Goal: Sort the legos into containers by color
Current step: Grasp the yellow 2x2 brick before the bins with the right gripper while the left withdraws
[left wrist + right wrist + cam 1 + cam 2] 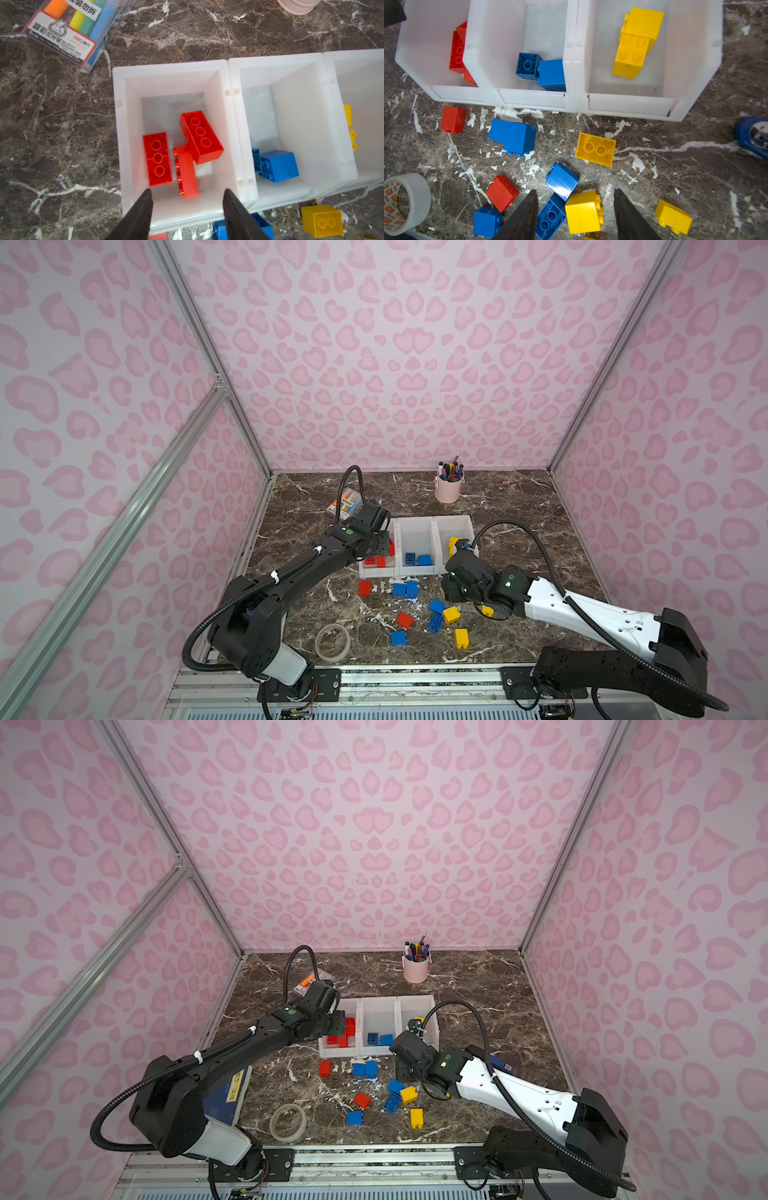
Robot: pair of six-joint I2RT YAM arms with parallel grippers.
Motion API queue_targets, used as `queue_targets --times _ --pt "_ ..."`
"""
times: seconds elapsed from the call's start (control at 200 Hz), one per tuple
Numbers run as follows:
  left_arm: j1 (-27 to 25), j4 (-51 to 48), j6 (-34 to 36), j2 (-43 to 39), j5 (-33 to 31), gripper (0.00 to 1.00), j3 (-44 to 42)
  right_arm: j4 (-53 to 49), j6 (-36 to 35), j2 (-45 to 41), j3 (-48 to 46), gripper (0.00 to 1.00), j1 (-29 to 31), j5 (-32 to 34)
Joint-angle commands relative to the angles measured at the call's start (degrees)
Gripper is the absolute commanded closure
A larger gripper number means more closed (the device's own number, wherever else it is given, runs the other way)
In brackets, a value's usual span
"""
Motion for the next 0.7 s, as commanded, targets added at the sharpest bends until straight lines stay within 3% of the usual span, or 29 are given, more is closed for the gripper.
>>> queue_targets --times 0.0,0.34,0.695 --pt "0.12 1.27 -2.62 -3.46 0.61 0.42 -2.81 -0.17 0.36 0.36 -0.61 0.41 0.19 0.72" --pt "0.03 3.15 -7.09 -14.92 0.37 0.41 -14.1 1.23 1.41 2.08 -2.94 0.4 0.49 1.8" --pt "-0.19 3.14 -9.25 -21.73 1.12 0.4 -19.28 4.63 1.24 7.89 -2.57 0.32 -0.24 2.47"
